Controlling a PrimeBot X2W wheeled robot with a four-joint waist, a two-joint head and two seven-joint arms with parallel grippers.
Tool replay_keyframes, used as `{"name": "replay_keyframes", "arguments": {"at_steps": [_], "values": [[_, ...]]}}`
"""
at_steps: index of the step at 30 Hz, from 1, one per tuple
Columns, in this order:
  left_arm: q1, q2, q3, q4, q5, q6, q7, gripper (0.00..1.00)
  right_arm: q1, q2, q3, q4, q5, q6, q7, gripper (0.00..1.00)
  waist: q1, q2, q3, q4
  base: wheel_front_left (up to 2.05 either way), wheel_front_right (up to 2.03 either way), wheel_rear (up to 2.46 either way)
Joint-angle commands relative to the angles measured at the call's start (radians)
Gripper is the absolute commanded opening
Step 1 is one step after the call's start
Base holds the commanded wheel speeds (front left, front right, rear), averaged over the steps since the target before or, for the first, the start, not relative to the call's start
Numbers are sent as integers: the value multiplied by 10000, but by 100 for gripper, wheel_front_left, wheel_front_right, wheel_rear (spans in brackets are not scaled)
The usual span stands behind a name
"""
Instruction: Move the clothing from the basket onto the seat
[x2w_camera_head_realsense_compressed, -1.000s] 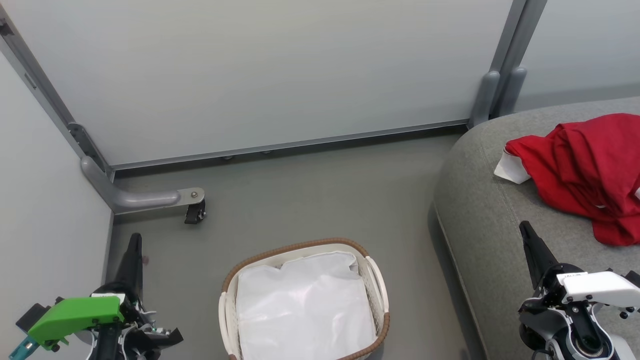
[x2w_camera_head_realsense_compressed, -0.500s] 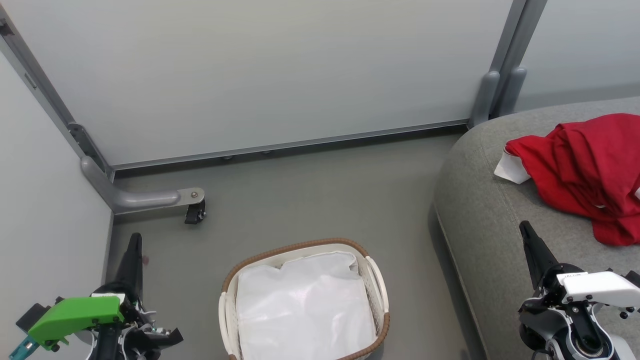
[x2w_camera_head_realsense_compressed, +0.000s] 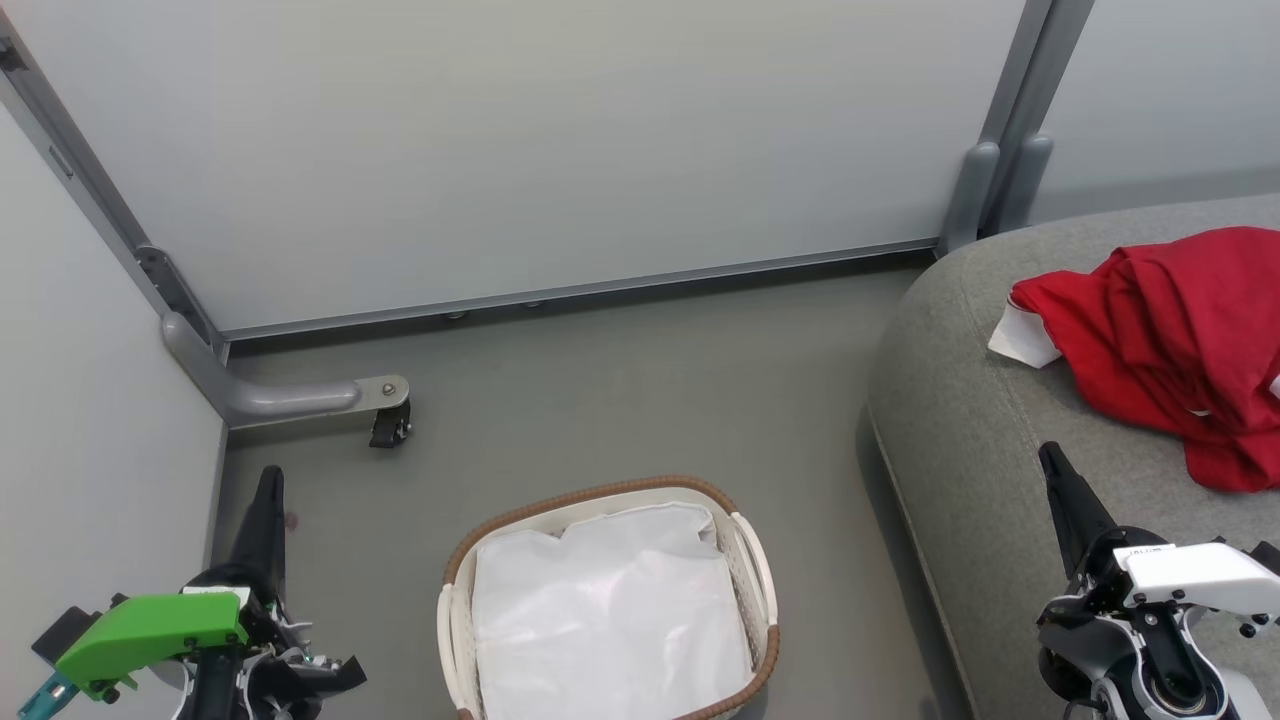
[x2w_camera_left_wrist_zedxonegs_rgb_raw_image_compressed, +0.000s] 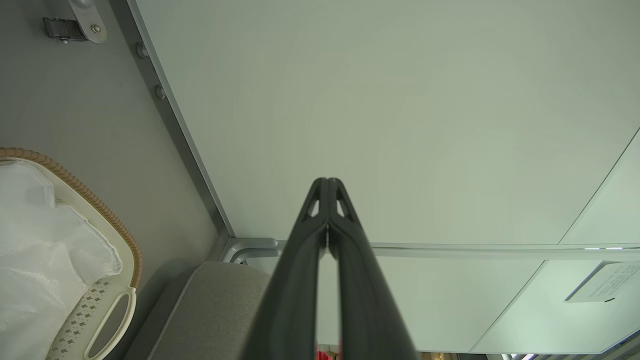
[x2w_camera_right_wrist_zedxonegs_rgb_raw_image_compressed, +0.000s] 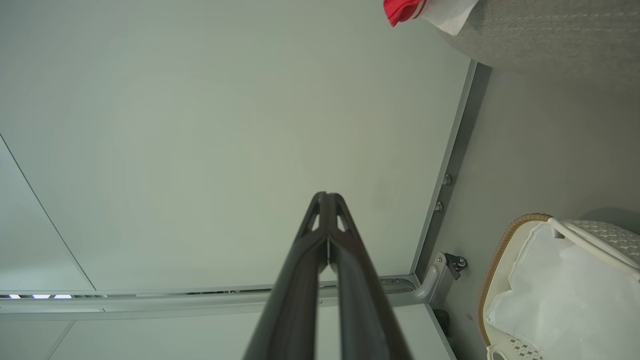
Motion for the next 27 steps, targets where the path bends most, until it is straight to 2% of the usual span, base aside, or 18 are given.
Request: {"name": "replay_keyframes", "arguments": {"at_steps": [1, 27], "values": [[-109, 70, 25, -15, -31, -39, 35, 0, 111, -63, -21, -28, 30, -3, 14, 0, 0, 0, 0, 0, 0, 0, 0], [-109, 68, 24, -16, -32, -38, 34, 0, 111, -61, -20, -28, 31, -3, 13, 0, 0, 0, 0, 0, 0, 0, 0]]}}
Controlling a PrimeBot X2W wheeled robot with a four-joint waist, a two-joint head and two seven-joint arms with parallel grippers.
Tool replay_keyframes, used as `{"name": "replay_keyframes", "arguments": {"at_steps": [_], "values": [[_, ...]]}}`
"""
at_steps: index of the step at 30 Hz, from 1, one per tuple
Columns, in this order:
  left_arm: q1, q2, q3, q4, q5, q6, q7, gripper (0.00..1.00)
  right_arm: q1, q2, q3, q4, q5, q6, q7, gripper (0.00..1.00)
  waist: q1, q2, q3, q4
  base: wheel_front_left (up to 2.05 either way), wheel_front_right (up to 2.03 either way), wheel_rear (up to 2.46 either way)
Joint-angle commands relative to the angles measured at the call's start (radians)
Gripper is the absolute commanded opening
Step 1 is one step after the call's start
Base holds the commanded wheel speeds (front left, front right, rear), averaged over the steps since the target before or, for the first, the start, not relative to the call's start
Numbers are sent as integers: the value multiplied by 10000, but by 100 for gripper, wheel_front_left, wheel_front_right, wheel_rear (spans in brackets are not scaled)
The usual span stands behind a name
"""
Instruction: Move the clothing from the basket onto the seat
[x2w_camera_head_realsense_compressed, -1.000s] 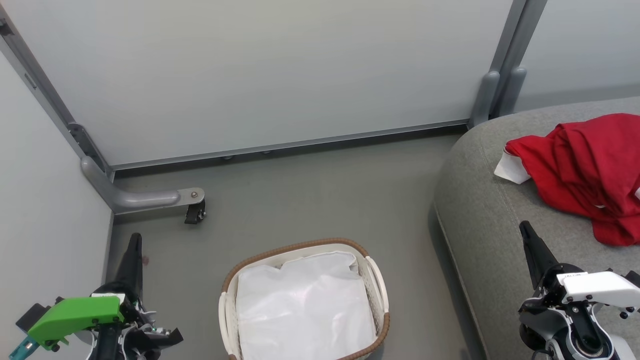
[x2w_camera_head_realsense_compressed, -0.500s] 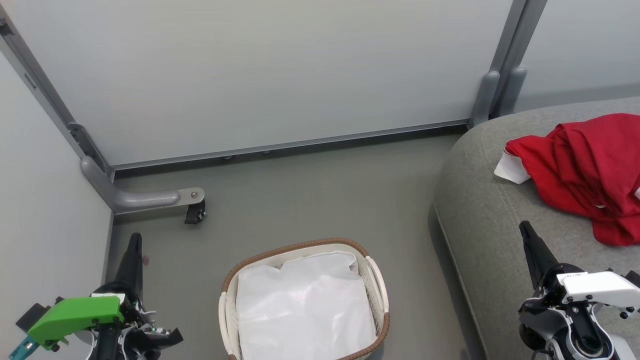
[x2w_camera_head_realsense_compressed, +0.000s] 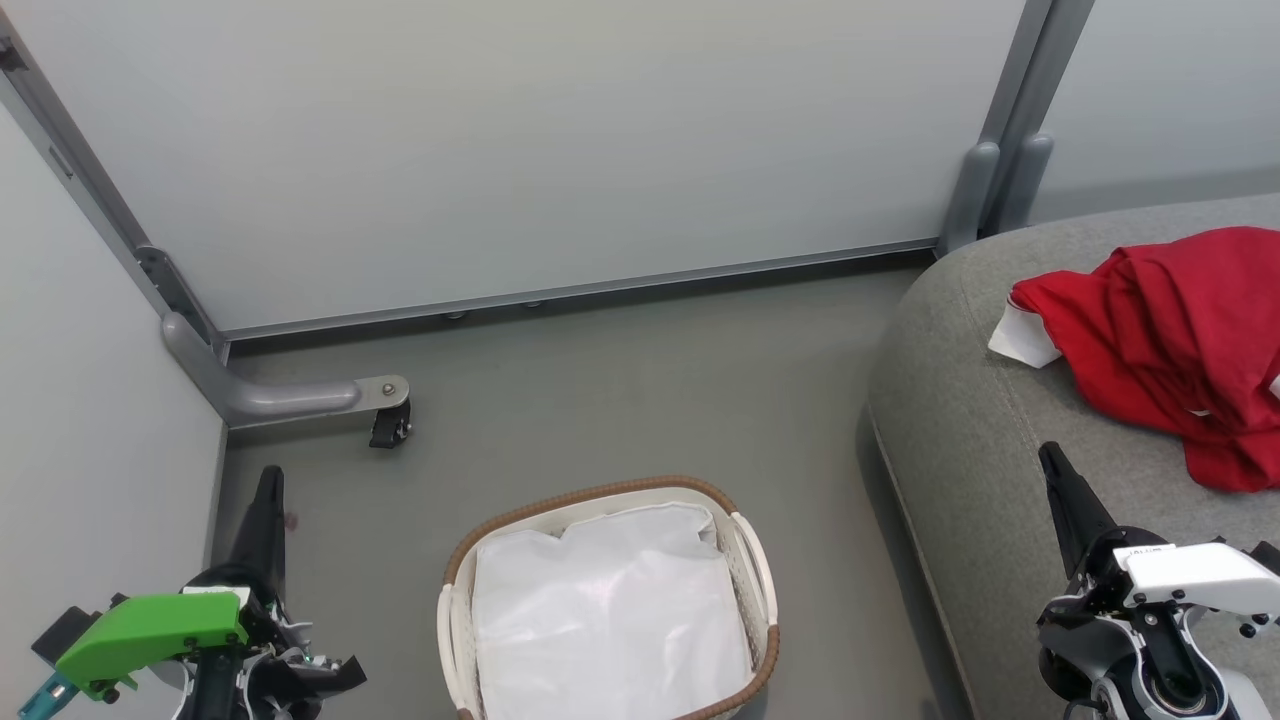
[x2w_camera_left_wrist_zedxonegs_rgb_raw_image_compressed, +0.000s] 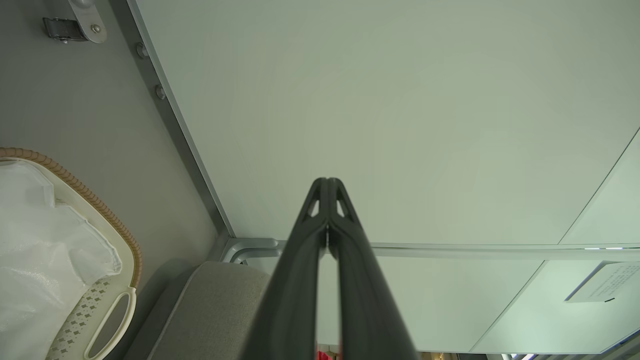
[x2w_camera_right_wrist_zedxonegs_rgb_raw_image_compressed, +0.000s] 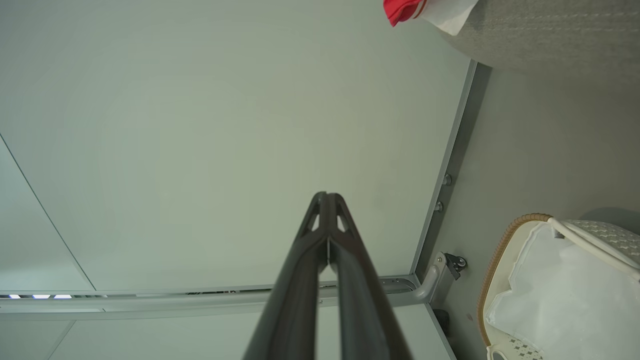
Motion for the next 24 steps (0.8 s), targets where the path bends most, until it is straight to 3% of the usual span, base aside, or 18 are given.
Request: {"name": "replay_keyframes", "arguments": {"at_steps": [1, 24], "values": [[-109, 66, 24, -16, -30, -38, 34, 0, 111, -59, -20, -28, 31, -1, 13, 0, 0, 0, 0, 0, 0, 0, 0], [-109, 66, 23, -17, -31, -38, 33, 0, 111, -60, -19, -28, 32, -1, 12, 0, 0, 0, 0, 0, 0, 0, 0]]}}
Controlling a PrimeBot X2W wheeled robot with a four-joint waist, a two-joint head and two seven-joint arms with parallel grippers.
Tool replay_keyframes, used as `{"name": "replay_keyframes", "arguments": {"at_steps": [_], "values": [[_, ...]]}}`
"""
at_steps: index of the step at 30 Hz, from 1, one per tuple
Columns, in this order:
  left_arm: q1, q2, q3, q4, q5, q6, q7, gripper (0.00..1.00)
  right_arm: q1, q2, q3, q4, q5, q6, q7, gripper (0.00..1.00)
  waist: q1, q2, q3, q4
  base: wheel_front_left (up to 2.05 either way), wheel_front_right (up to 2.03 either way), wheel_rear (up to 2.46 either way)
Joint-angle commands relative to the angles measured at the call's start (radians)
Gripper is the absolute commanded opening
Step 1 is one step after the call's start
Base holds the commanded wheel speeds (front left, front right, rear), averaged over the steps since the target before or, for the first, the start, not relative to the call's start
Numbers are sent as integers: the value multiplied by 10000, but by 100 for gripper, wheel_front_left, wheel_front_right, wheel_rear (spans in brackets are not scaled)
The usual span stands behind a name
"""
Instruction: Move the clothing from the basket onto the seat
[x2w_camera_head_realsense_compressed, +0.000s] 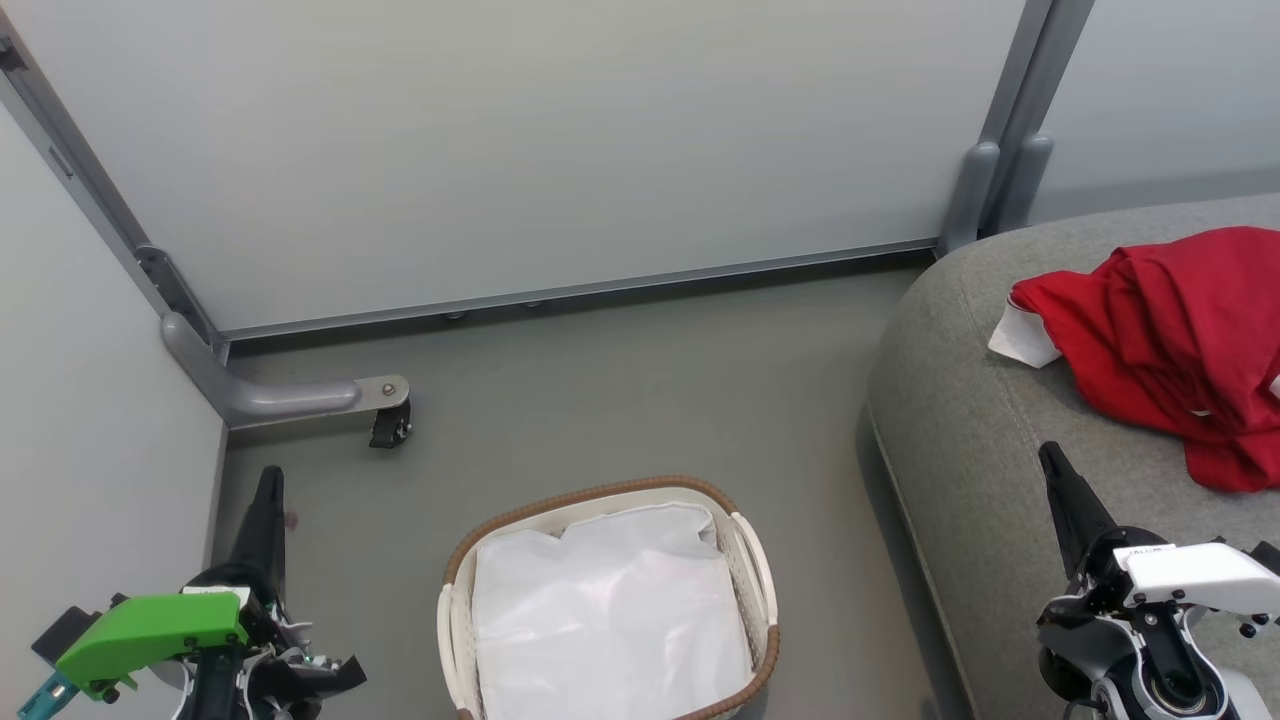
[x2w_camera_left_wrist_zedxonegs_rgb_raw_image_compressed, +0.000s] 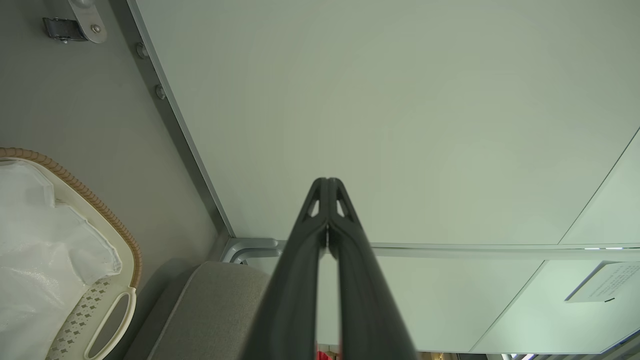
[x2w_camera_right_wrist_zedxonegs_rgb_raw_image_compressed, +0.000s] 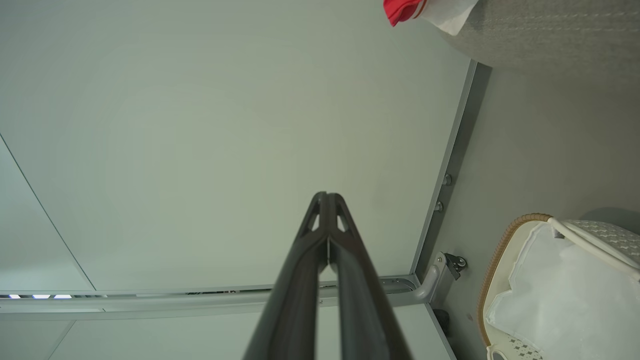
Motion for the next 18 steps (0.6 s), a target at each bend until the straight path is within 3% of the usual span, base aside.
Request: {"name": "replay_keyframes", "arguments": {"at_steps": [1, 18], "values": [[-109, 66, 23, -17, -31, -38, 33, 0, 110, -60, -19, -28, 32, 0, 12, 0, 0, 0, 0, 0, 0, 0, 0], [-109, 67, 22, -16, -31, -36, 32, 0, 110, -60, -19, -28, 32, -1, 11, 0, 0, 0, 0, 0, 0, 0, 0]]}}
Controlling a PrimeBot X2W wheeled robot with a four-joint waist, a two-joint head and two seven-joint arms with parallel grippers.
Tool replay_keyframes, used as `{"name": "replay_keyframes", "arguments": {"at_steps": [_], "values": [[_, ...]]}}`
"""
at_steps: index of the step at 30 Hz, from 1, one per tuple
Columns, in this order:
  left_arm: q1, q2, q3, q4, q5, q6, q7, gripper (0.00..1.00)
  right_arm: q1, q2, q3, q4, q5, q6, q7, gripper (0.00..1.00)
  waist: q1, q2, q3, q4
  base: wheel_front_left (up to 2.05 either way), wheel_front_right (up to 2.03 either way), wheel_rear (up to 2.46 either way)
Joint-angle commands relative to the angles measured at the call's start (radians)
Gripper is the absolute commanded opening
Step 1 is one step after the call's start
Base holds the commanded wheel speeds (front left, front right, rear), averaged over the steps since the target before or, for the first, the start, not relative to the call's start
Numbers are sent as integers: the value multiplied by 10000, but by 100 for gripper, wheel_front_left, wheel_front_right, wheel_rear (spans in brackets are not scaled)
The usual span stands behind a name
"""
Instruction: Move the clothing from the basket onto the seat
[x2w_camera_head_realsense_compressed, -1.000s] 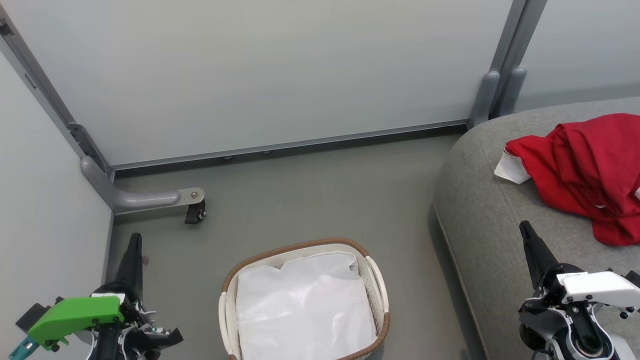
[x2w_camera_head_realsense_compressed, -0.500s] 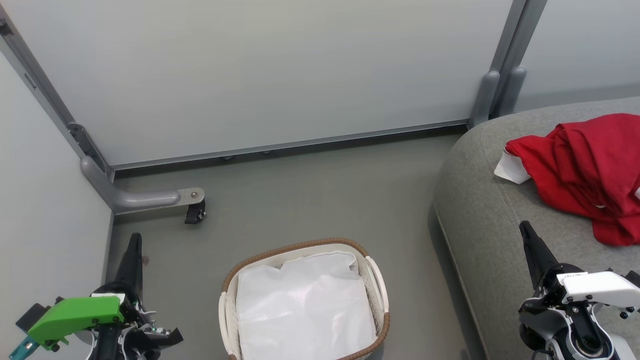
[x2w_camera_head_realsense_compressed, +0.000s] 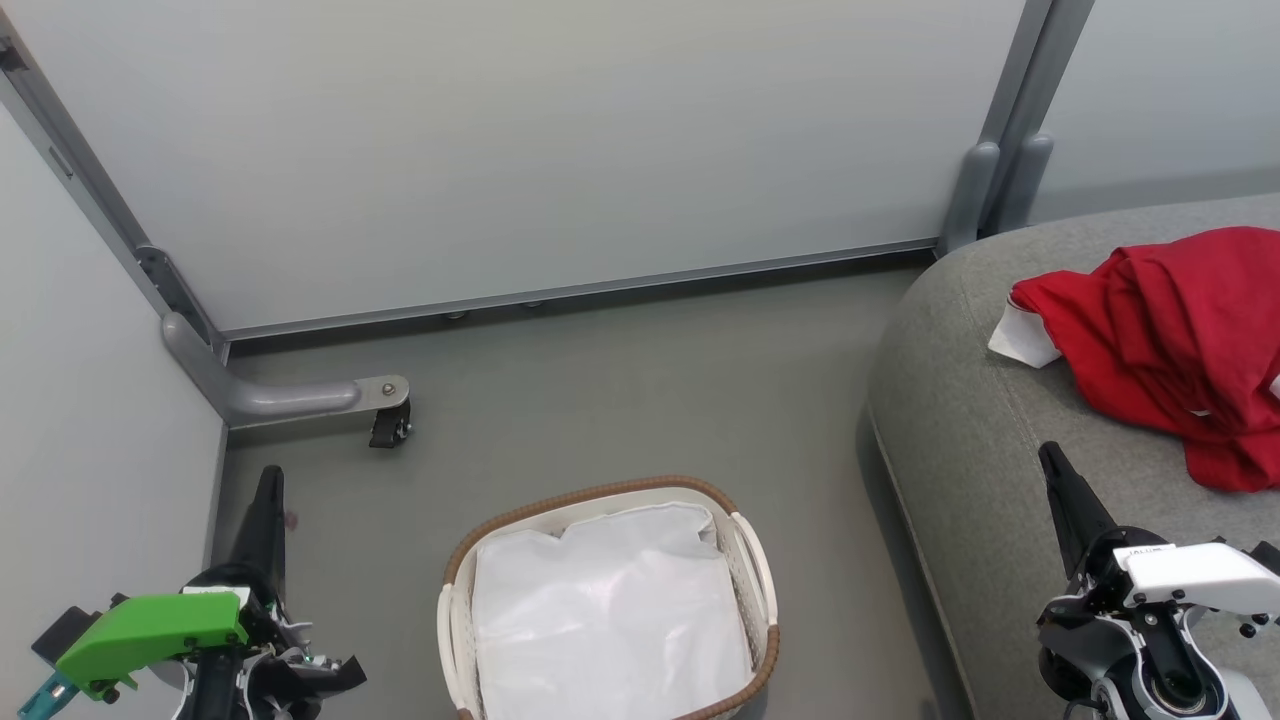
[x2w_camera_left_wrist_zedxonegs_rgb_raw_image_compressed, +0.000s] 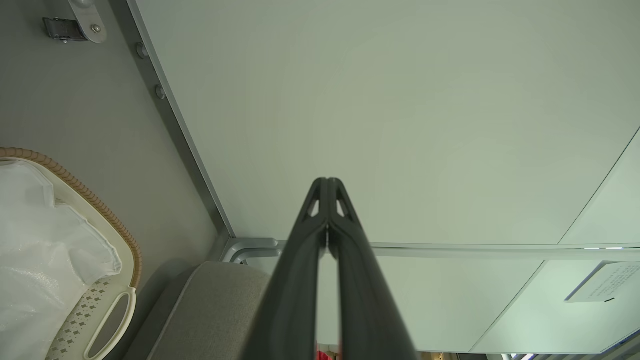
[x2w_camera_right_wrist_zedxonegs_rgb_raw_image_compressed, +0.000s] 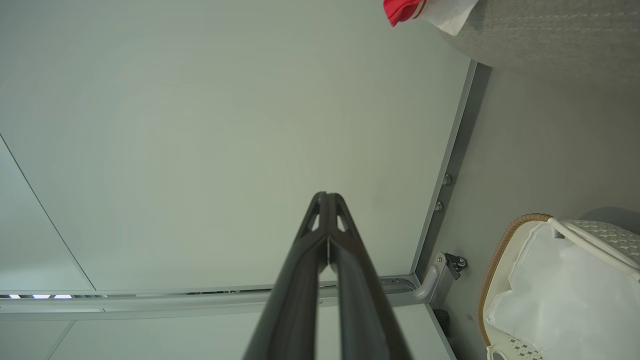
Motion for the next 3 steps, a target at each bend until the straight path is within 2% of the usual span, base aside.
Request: {"name": "replay_keyframes", "arguments": {"at_steps": [1, 3], "values": [[-109, 67, 22, -14, -31, -36, 32, 0, 110, -60, -19, -28, 32, 0, 11, 0, 0, 0, 0, 0, 0, 0, 0], [-109, 67, 22, -14, -31, -36, 32, 0, 110, -60, -19, -28, 32, -1, 11, 0, 0, 0, 0, 0, 0, 0, 0]]}}
